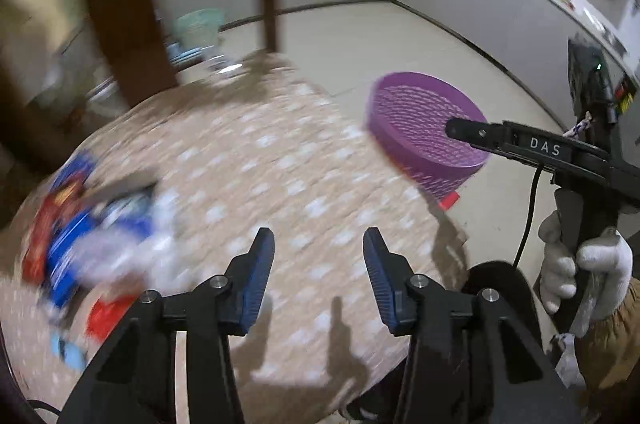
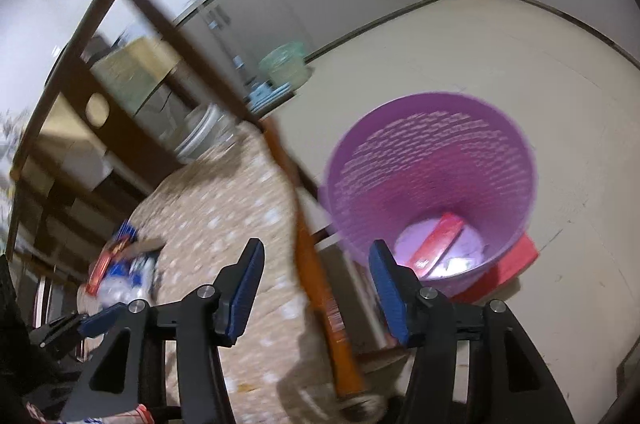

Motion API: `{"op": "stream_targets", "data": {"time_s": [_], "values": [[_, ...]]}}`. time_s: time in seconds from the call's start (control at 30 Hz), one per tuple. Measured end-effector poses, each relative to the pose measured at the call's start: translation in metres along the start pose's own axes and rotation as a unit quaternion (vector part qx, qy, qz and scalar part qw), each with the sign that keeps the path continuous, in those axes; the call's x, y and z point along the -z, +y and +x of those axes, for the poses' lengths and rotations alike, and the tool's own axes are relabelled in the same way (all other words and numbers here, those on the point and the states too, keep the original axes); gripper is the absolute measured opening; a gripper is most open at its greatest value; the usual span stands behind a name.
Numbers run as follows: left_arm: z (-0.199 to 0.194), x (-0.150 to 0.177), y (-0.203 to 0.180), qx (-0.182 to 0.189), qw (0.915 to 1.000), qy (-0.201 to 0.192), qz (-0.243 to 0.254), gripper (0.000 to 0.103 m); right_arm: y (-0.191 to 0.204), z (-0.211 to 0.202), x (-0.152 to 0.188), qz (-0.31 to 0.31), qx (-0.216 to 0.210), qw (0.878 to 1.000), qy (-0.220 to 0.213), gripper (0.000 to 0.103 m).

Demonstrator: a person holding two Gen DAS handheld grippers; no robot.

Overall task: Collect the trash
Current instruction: 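Move both open tools back over the trash on the quilt, then grasp the red cigarette pack with the left tool while the right tool grasps the red plastic bag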

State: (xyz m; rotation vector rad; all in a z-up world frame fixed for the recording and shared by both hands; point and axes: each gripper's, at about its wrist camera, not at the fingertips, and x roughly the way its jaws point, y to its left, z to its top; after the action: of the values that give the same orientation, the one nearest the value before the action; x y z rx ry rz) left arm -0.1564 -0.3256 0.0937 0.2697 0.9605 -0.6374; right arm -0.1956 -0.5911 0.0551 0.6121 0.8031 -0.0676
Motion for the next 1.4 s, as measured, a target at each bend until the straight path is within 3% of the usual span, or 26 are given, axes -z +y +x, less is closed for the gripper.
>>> {"op": "stream_targets", "data": {"time_s": [0.17, 0.3, 0.37, 0.47, 0.6, 0.8, 0.9, 0.93, 0.97, 1.0, 1.07, 1.4], "values": [[-0.038, 0.039, 0.083, -0.063, 0.9953, -0.018, -0.071, 0.047, 0.049, 0.018, 0.022, -0.04, -0.016, 0.999, 0.032, 0.059], [-0.05, 0.058, 0.145, -0.119, 0.9861, -0.014, -0.115, 0.052, 0.081, 0.035, 0.038, -0.068, -0.032, 0.995, 0.061, 0.06], [-0.055, 0.059, 0.174, -0.138, 0.9812, -0.016, -0.135, 0.06, 0.094, 0.042, 0.045, -0.078, -0.038, 0.994, 0.072, 0.061], [-0.057, 0.056, 0.204, -0.149, 0.9755, -0.026, -0.16, 0.07, 0.111, 0.052, 0.054, -0.092, -0.043, 0.991, 0.087, 0.062], [-0.046, 0.035, 0.241, -0.128, 0.9711, -0.038, -0.198, 0.084, 0.121, 0.059, 0.063, -0.101, -0.043, 0.989, 0.102, 0.062], [-0.008, 0.014, 0.259, -0.122, 0.9708, -0.025, -0.205, 0.085, 0.119, 0.065, 0.069, -0.096, -0.033, 0.988, 0.114, 0.063], [0.02, 0.018, 0.268, -0.115, 0.9697, 0.014, -0.215, 0.085, 0.117, 0.067, 0.069, -0.096, -0.03, 0.988, 0.119, 0.063], [0.027, 0.022, 0.269, -0.104, 0.9677, 0.03, -0.227, 0.079, 0.117, 0.068, 0.07, -0.097, -0.029, 0.987, 0.121, 0.063], [0.027, 0.026, 0.271, -0.094, 0.9664, 0.024, -0.238, 0.072, 0.118, 0.069, 0.07, -0.098, -0.029, 0.987, 0.122, 0.063], [0.023, 0.03, 0.272, -0.077, 0.9654, 0.014, -0.249, 0.055, 0.119, 0.071, 0.071, -0.099, -0.028, 0.987, 0.123, 0.063], [0.011, 0.035, 0.272, -0.073, 0.9613, -0.001, -0.266, 0.055, 0.121, 0.073, 0.072, -0.104, -0.028, 0.986, 0.127, 0.063], [-0.079, 0.073, 0.24, -0.087, 0.9614, -0.089, -0.246, 0.055, 0.165, 0.09, 0.084, -0.149, -0.058, 0.976, 0.149, 0.063]]}}
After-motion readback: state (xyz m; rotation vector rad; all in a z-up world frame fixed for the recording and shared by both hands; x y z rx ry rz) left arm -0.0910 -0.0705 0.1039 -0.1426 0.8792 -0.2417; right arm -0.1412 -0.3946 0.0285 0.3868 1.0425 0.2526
